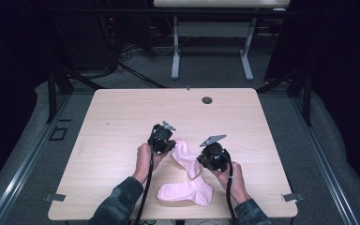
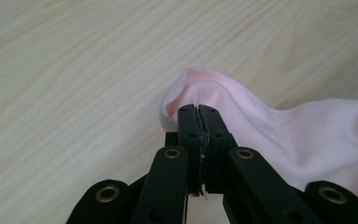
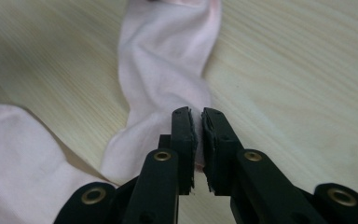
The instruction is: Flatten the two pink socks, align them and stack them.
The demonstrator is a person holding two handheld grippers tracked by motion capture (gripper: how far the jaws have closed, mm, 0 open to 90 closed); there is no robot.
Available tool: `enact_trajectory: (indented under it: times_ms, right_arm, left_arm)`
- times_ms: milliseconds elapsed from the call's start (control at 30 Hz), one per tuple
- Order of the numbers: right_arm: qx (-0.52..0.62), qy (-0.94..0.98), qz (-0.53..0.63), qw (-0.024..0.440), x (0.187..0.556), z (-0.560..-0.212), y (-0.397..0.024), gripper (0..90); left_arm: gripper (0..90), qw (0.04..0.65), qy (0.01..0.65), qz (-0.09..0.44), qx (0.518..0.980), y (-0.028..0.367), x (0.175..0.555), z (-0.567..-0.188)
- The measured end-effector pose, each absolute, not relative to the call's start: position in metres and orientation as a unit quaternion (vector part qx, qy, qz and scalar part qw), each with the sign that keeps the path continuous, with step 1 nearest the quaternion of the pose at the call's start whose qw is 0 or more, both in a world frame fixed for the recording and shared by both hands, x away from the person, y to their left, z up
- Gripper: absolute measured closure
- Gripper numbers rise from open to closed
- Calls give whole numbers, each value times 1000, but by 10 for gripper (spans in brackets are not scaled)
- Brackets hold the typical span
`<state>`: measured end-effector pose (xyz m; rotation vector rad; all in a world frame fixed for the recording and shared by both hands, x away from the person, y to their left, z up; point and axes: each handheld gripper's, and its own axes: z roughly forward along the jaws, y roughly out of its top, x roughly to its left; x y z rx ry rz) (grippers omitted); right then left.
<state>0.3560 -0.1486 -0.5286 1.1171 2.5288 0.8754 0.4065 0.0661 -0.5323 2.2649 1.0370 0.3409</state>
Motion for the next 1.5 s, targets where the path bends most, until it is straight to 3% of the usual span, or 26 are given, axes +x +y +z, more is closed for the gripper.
enact_trajectory:
  times_ms: [400,433,567,667,700,833,1000,1267,1500]
  right_arm:
    - [335,904,239,113,389,-540,-128,803]
    - [335,904,239,113,389,-540,-128,803]
    - [349,895,251,120,390,-540,-133,613]
    - [360,883,274,122,387,-538,-140,578]
    - [375,872,287,129,383,-534,-148,563]
    - [407,855,296,127,372,-529,-160,545]
    - [443,841,288,116,360,-535,-168,528]
    - [448,846,269,107,356,-553,-165,530]
    - [449,846,261,119,356,-557,-161,588]
  left_arm:
    - [854,312,434,120,837,70,354,-563]
    - [816,312,434,120,837,70,354,-563]
    - [620,318,428,114,838,73,342,-559]
    - [534,324,424,123,837,78,337,-552]
    - [467,327,424,129,835,80,336,-549]
    - [390,331,438,145,823,98,348,-537]
    - [401,316,431,155,831,103,367,-536]
    - [527,286,420,136,850,100,388,-548]
    - [611,264,419,120,861,97,397,-560]
